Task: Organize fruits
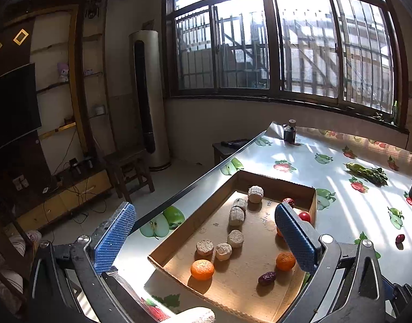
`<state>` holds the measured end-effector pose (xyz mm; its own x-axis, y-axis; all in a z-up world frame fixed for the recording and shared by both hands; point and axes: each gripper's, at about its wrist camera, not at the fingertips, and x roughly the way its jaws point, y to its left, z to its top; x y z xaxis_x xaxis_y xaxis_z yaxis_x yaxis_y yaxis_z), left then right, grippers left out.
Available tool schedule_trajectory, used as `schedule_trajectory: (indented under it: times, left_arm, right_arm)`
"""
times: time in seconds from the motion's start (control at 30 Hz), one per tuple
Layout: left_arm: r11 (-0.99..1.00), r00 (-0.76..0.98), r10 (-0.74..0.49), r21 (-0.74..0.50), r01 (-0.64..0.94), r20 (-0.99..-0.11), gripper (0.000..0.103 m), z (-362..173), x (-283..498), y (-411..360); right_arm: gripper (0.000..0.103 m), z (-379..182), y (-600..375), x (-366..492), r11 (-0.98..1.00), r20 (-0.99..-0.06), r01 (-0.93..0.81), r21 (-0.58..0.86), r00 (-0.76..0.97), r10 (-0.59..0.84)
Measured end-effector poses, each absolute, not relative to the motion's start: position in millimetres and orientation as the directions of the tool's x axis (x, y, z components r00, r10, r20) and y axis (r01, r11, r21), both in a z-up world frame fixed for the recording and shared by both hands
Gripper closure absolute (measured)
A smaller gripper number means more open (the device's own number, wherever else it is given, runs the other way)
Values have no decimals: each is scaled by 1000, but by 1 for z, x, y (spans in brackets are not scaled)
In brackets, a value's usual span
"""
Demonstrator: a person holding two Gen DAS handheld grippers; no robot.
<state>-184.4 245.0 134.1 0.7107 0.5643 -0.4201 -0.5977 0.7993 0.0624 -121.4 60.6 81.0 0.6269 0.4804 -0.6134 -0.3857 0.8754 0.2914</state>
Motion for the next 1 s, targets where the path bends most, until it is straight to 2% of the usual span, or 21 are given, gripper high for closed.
schedule_trajectory:
  times: [0.27,1.0]
  left_arm:
    - [846,723,456,2,-532,-520,0,121,-176,252]
    - [869,696,348,-63,-492,-629,0,94,-167,272]
  right_arm:
    - [50,81,65,-123,892,-618,-383,239,649,444]
    - [47,71,90,-122,891,-663,-417,178,619,422]
